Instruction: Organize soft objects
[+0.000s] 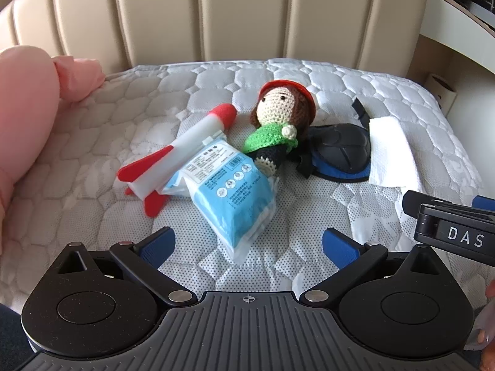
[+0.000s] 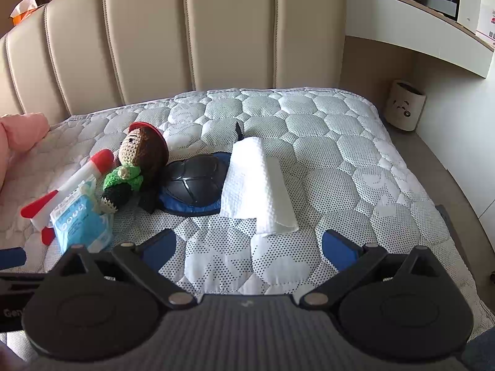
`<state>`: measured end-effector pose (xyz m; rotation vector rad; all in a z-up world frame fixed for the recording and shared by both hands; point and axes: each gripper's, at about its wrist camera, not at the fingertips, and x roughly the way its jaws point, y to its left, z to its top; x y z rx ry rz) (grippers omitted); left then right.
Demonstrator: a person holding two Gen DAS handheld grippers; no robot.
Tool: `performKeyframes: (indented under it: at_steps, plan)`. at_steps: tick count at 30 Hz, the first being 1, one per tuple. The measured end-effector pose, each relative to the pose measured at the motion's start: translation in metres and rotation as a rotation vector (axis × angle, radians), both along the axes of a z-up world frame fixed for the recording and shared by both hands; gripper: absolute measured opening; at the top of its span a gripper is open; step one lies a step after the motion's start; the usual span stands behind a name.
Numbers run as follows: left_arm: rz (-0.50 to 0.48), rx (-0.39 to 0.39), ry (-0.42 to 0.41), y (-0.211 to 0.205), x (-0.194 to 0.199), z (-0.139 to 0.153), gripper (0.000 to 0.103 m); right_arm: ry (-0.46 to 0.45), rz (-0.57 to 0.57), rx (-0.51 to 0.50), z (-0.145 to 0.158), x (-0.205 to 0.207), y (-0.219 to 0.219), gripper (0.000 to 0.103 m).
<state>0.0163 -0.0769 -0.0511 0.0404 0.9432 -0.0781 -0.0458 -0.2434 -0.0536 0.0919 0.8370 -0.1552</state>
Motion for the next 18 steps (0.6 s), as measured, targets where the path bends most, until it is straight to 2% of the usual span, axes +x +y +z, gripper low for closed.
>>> performKeyframes:
  at_steps: [18]
  plan:
    - [0.005,0.004,0.012,0.001,0.0002,-0.0017,0.103,0.003,0.004,-0.005,-0.0001,0.0001,0.0011,0.102]
